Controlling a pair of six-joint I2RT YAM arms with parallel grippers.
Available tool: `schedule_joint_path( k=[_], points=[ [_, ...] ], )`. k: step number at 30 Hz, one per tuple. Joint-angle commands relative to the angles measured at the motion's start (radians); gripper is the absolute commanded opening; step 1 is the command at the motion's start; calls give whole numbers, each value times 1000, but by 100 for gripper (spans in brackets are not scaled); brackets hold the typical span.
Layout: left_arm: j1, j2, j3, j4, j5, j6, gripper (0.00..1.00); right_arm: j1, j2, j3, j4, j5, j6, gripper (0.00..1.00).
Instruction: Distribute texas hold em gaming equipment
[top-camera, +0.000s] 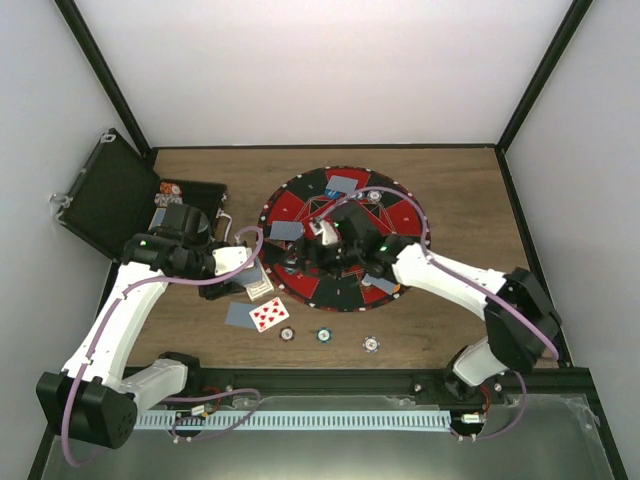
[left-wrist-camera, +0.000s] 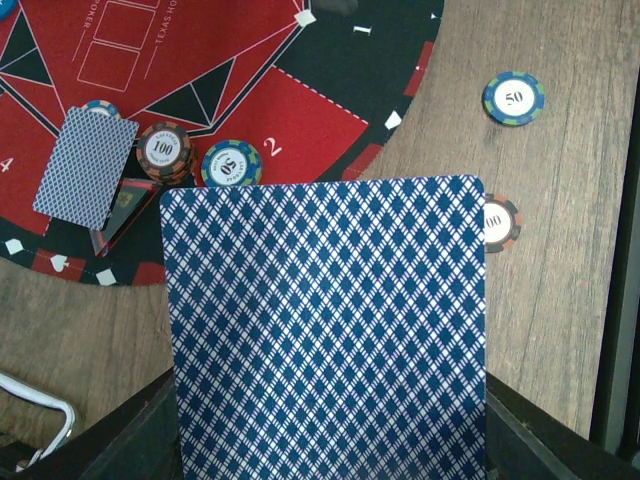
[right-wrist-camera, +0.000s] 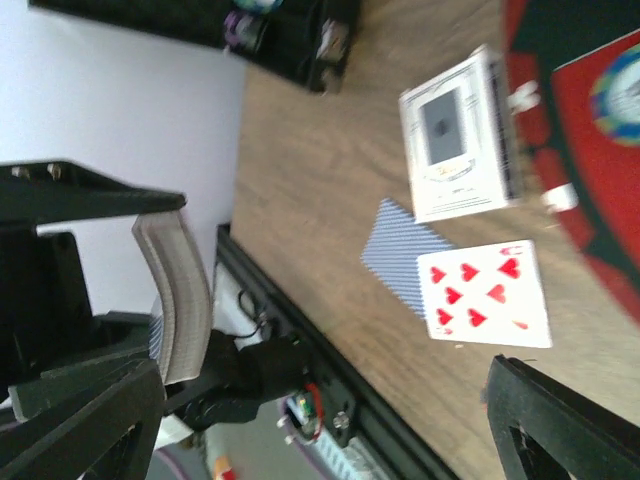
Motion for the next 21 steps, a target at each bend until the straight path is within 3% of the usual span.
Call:
schedule_joint_path(
  k=[1,21],
  points=[
    [3,-4,31,-4,27,17,4,39,60,14,210,-143,97,90],
    [3,2,30,2,25,15,4,115,276,120,373,-266,172,81]
  ],
)
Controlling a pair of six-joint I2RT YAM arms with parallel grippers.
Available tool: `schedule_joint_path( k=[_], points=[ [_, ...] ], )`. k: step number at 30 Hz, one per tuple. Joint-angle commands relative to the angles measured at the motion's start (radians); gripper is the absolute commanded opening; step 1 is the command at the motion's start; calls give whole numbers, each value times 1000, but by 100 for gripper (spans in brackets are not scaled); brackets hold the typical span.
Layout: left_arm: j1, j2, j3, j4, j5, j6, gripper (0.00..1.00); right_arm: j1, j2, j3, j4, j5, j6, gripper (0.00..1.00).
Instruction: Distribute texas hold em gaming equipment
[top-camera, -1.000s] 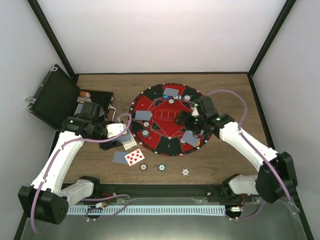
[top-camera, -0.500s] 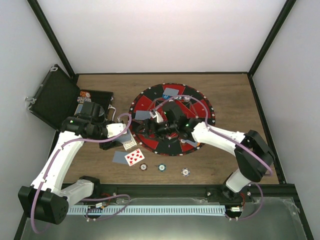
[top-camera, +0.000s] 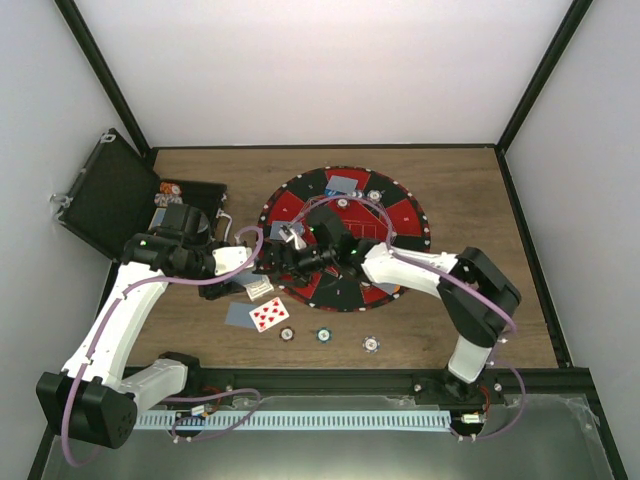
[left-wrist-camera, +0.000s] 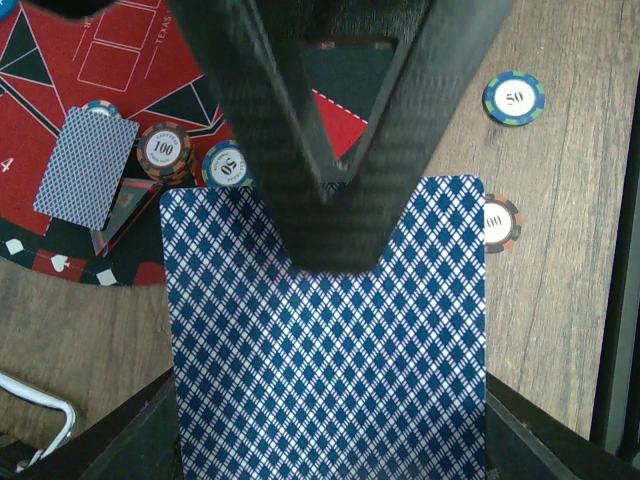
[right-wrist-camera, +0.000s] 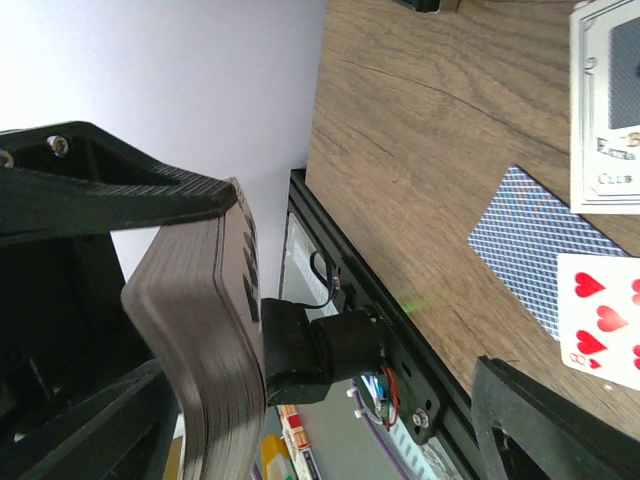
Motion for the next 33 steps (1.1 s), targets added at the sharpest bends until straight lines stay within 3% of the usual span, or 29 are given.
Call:
schedule_joint_path(
  k=[1,15,33],
  points=[
    [3,2,28,0,24,15,4,27,52,75,62,-55,23,81],
    [3,5,24,-1,16,18,4,32,177,208,1,-75,-16,78],
    [3,16,31,5,14,17,4,-78,63,64,-71,-59,-117,48]
  ],
)
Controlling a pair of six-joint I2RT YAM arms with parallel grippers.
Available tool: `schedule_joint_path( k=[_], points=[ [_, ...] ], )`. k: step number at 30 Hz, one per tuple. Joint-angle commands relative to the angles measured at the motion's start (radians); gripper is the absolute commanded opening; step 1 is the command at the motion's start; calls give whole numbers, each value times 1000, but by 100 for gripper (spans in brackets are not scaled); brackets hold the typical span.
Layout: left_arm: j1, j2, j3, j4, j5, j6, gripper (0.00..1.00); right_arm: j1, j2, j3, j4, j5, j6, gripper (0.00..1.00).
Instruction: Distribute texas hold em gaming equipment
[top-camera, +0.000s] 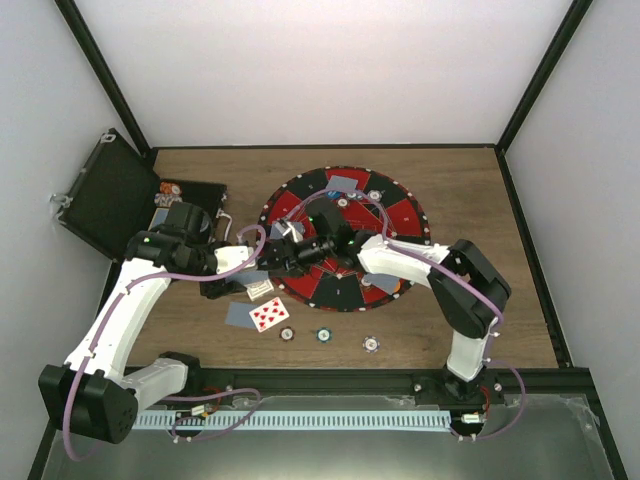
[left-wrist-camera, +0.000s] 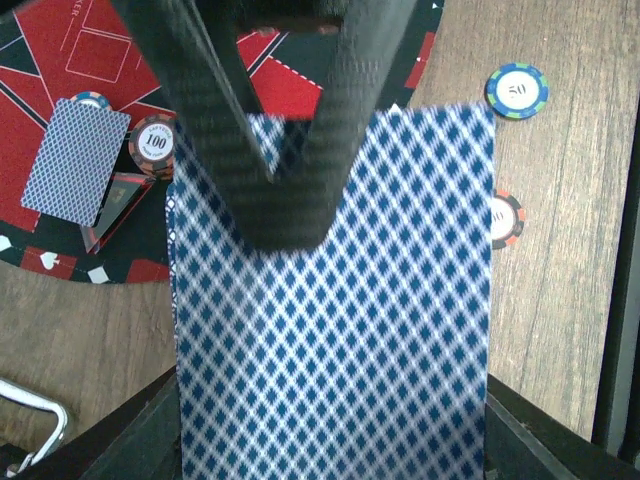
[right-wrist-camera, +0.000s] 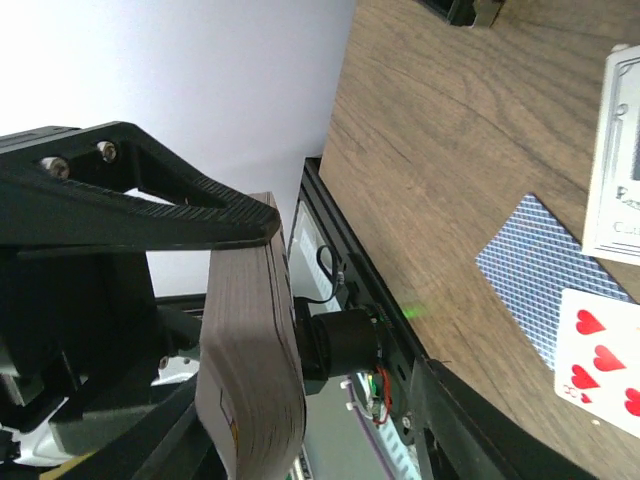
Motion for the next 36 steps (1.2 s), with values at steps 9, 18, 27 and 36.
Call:
schedule_joint_path(
  k=[9,18,27,36],
  points=[
    [5,-12,27,1,22,14,4,-1,-74,25,-99,57,-32,53],
    [6,-18,25,-2,4,17,4,14,-48,62,-142,75,-59,25],
    [6,-18,7,6,-6,23,4,-28,-157,-10,-179,118,-70,1],
    [7,-16,8,5,2,20,4,-45,-181,-21,-214,111,-102,18]
  ],
)
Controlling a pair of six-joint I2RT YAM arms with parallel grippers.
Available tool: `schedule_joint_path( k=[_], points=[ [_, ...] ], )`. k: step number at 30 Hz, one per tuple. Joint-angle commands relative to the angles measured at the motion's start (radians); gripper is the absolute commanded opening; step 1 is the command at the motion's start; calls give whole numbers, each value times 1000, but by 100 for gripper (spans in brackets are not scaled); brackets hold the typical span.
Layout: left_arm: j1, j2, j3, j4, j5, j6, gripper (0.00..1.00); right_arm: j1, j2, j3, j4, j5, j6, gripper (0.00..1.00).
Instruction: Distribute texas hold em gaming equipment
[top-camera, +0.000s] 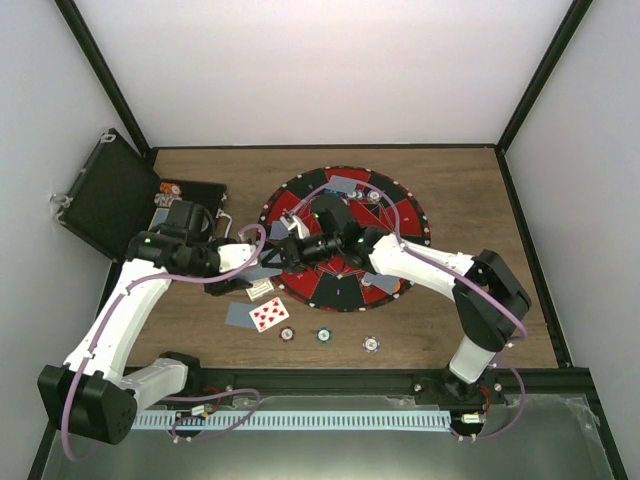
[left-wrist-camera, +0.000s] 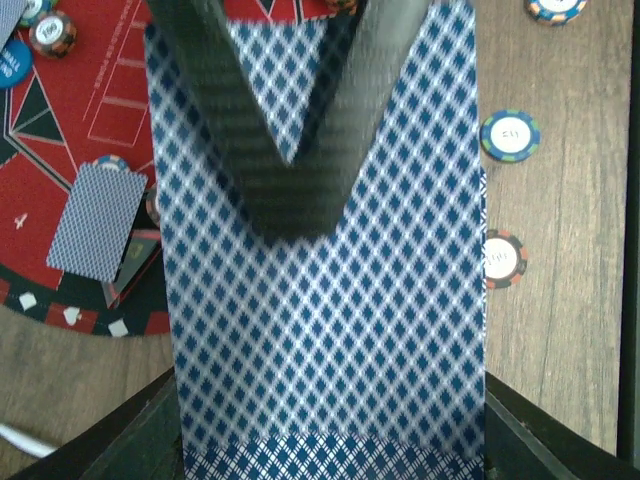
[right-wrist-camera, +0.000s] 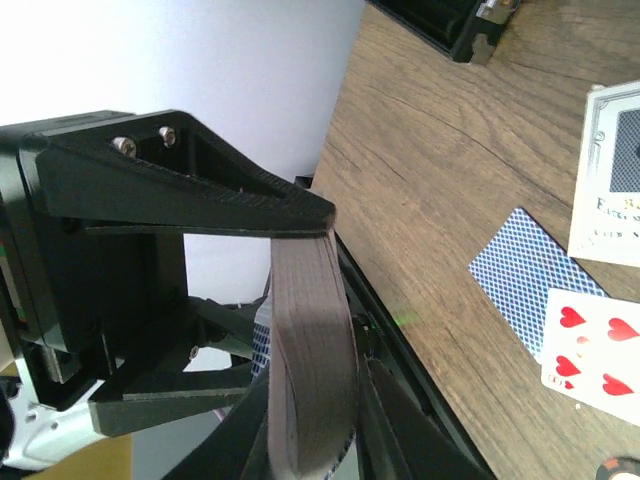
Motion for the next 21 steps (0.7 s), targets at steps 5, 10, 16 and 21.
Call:
schedule_joint_path(
  k=[5,10,16,21],
  points=[
    [17,-13,11,-48,-59,6,4,-45,-38,-18,-58,6,-26,21],
    [18,-13,9,-47,-60,6,4,-45,-48,-15,-57,6,-26,15],
    [18,-12,6,-43,-68,7,4,-58,-72,-18,-58,14,-19,1],
    [17,-15,7,-48,-74,6,4,-164,-94,-23,-96,0,-55,1]
  ],
)
